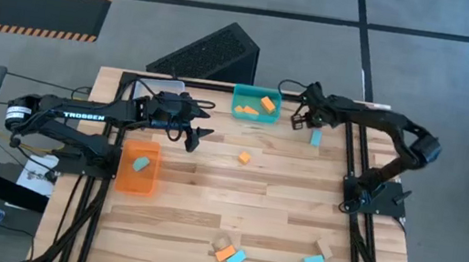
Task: Sort & place blocks by color
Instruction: Put the light brown block into the white bin
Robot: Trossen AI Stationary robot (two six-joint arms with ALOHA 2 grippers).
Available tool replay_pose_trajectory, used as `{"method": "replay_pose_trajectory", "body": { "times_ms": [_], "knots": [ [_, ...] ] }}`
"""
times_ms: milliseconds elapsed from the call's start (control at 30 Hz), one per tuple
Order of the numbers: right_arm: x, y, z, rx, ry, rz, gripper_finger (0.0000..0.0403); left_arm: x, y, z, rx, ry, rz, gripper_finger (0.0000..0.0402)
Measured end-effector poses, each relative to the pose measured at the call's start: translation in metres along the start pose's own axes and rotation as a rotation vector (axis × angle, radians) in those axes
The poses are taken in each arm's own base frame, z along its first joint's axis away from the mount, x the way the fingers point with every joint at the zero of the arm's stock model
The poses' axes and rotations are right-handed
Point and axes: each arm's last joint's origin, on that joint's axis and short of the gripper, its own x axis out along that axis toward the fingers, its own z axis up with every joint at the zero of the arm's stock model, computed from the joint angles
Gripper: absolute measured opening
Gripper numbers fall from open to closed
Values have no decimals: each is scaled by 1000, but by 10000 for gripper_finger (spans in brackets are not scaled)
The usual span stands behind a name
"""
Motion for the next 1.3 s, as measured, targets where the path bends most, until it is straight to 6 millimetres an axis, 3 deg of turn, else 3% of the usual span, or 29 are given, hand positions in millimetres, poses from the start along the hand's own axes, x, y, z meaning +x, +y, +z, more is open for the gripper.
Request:
{"method": "replay_pose_trajectory", "body": {
  "times_ms": [133, 267, 400, 600, 700, 900, 1133, 1300],
  "knots": [
    [-28, 12, -4, -60, -47, 137, 37, 2, -1, -5, 3, -26, -39, 240],
    [-61, 30, -14, -141, -131, 289, 50, 10, -2, -27, -50, -130, -121, 240],
    [-91, 57, -23, -250, -262, 478, 45, 11, -4, -45, -215, -275, -170, 240],
    [-124, 101, -39, -517, -470, 820, 40, 22, -6, -56, -350, -267, -220, 240],
    [-130, 122, -54, -743, -542, 932, 42, 31, -8, -59, -463, -244, -295, 240],
    [-135, 155, -83, -1021, -662, 1068, 43, 46, -14, -60, -602, -249, -544, 240],
    [-130, 179, -104, -1121, -728, 1109, 43, 70, -21, -71, -698, -156, -618, 240],
    [-122, 185, -108, -1133, -710, 1085, 43, 77, -28, -67, -722, -182, -723, 240]
  ]
}}
